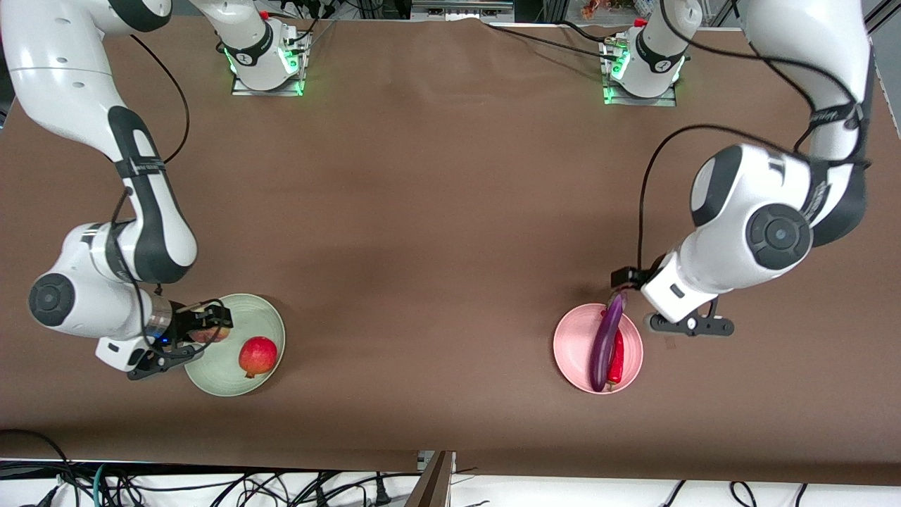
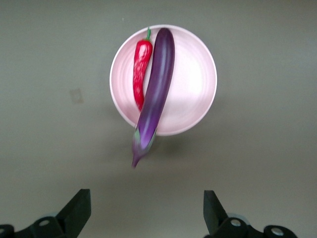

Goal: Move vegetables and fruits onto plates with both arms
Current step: 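Open the left gripper and withdraw while the right gripper carries the peach, then place the peach on the green plate and open the right gripper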

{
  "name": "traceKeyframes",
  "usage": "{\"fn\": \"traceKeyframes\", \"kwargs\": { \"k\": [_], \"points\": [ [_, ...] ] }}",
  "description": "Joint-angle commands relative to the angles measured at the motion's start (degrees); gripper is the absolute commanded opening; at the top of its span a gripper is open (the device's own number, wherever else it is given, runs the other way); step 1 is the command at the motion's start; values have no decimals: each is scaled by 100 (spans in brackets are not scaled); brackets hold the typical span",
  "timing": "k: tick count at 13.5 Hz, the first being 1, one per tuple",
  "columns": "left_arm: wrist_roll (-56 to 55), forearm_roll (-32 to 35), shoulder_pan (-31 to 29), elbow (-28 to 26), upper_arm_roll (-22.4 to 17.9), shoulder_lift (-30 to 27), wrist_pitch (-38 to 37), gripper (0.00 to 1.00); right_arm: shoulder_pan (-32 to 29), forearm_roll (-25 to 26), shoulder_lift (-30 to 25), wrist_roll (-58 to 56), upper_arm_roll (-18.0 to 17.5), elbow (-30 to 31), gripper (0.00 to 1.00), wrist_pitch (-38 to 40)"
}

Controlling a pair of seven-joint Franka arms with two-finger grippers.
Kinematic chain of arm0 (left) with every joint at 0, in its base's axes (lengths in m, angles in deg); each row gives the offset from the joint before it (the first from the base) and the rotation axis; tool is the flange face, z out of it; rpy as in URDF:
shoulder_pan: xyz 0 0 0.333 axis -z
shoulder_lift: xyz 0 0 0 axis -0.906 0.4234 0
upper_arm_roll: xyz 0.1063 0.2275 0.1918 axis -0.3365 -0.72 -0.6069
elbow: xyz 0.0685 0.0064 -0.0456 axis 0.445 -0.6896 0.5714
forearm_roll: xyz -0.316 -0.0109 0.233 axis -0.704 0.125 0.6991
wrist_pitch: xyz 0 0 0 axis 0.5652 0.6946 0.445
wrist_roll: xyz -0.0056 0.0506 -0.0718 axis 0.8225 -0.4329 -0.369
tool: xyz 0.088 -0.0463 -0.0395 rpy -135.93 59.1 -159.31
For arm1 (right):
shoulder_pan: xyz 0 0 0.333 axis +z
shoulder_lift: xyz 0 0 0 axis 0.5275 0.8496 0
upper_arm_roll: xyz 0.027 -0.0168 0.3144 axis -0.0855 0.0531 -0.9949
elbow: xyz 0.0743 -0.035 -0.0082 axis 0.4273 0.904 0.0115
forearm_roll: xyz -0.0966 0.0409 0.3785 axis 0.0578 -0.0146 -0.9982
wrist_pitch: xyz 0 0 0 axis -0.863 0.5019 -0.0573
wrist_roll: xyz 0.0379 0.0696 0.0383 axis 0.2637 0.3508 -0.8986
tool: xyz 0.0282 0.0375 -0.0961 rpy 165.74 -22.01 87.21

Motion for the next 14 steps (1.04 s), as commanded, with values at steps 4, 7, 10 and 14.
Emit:
{"fn": "traceKeyframes", "kwargs": {
  "k": [4,7,10,14],
  "points": [
    [1277,-87,-605,-206,-61,-1128,-1000,100,-212,-47,169,-442,-49,311,25,-841],
    [1410,-131,-545,-617,-726,-1865,-974,100,-248,-65,73,-433,-58,267,100,-763],
    [1393,-139,-272,-1610,-1195,-2893,-947,100,-248,-126,-182,-407,-145,-143,100,252],
    [1235,-140,-272,-2167,-1151,-3301,-710,100,-126,-302,-278,74,-234,-1427,100,2397]
  ]
}}
